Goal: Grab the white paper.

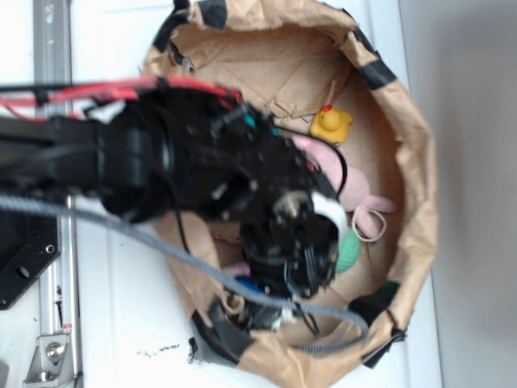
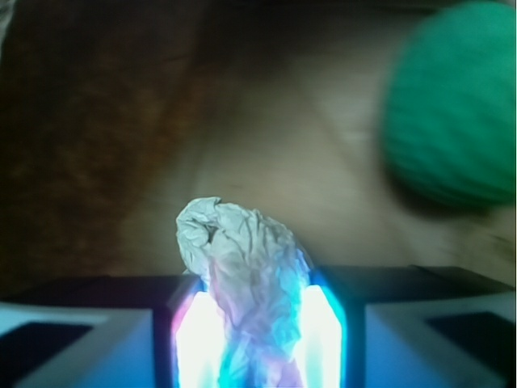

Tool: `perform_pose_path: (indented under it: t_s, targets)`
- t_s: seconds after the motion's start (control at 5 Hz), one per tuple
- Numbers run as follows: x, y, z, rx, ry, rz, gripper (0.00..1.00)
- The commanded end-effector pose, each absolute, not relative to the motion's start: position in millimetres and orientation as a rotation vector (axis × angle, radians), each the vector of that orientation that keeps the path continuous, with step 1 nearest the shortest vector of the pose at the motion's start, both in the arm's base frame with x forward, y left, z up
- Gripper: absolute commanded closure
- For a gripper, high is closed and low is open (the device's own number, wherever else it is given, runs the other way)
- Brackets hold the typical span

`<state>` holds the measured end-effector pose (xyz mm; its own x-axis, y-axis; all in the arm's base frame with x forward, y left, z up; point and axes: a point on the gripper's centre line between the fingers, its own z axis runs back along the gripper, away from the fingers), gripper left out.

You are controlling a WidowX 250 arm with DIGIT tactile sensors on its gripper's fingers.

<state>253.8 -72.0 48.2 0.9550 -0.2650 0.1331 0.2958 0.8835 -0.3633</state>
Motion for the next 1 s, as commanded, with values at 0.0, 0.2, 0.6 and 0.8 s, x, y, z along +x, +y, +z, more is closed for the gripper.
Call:
perform_pose_path:
  t_s: [0.0, 0.2, 0.6, 0.8]
  targets:
    - [269.9, -12.7, 125.5, -0.252, -0.263, -0.086, 1.0]
    - [261.7, -2.3, 174.7, -0.126, -0.333, -0.06, 1.0]
    - [245.2, -3.1, 209.2, -0.081, -0.35, -0.045, 1.0]
    - [242.9, -6.6, 203.9, -0.079, -0.349, -0.056, 1.0]
